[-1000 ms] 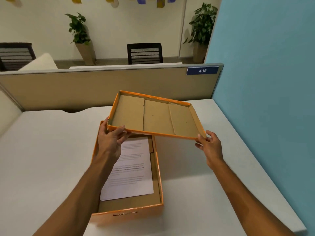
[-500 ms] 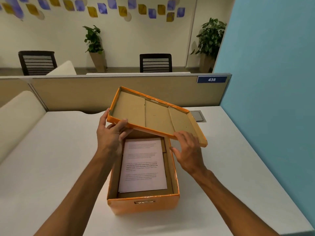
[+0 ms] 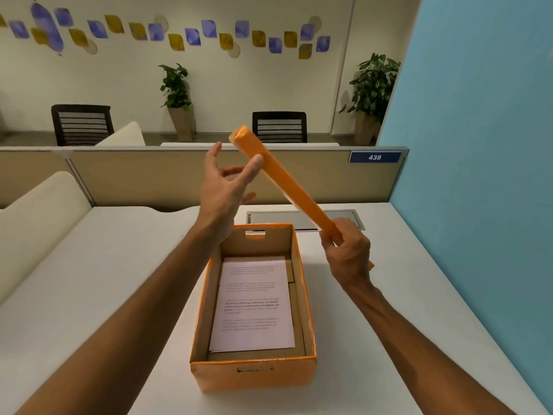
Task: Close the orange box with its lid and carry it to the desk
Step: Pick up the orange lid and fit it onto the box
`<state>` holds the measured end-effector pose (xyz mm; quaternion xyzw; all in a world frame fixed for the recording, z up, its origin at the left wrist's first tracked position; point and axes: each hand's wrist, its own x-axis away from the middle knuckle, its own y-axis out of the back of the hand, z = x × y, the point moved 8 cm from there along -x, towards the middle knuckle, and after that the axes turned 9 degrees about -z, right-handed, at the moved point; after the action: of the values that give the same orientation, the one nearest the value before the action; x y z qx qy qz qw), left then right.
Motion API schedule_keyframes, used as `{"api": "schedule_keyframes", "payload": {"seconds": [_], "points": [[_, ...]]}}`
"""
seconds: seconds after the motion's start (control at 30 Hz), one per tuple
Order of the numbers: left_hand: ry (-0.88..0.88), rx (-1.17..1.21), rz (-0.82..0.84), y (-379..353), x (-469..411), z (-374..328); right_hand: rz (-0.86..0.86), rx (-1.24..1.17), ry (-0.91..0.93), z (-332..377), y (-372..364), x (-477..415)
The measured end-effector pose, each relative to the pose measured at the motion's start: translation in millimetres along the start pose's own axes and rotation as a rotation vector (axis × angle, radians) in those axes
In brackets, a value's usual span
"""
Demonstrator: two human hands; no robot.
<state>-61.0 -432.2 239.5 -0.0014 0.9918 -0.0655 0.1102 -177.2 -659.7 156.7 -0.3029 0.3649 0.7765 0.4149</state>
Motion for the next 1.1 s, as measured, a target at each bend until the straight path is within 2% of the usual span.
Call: {"api": "schedule_keyframes", "payload": {"seconds": [0.2, 0.33, 0.5, 0.6, 0.87, 1.1], "points": [[0.105, -0.225, 0.152, -26.5, -4.5, 45.0, 0.06, -0.138, -0.249, -10.7, 20.8, -42.7], [0.207, -0.301, 0.209, -22.4, 4.7, 78.3, 0.099, -0.387, -0.405, -17.9, 31.6, -56.9], [0.292, -0.294, 0.233, -9.0, 20.5, 100.2, 0.098, -0.671, -0.652, -29.8, 34.0, -55.1], [0.3, -0.254, 0.21, 5.1, 26.5, 100.8, 0.139, -0.755, -0.801, -38.3, 26.3, -42.2], [0.296, -0.308, 0.046, 63.8, 35.5, 104.7, 0.23, -0.724, -1.006, -47.1, -6.1, 3.1], [0.325, -0.438, -0.013, 114.2, 50.6, 114.0, 0.35, -0.545, -1.025, -54.3, -36.7, 47.9]]}}
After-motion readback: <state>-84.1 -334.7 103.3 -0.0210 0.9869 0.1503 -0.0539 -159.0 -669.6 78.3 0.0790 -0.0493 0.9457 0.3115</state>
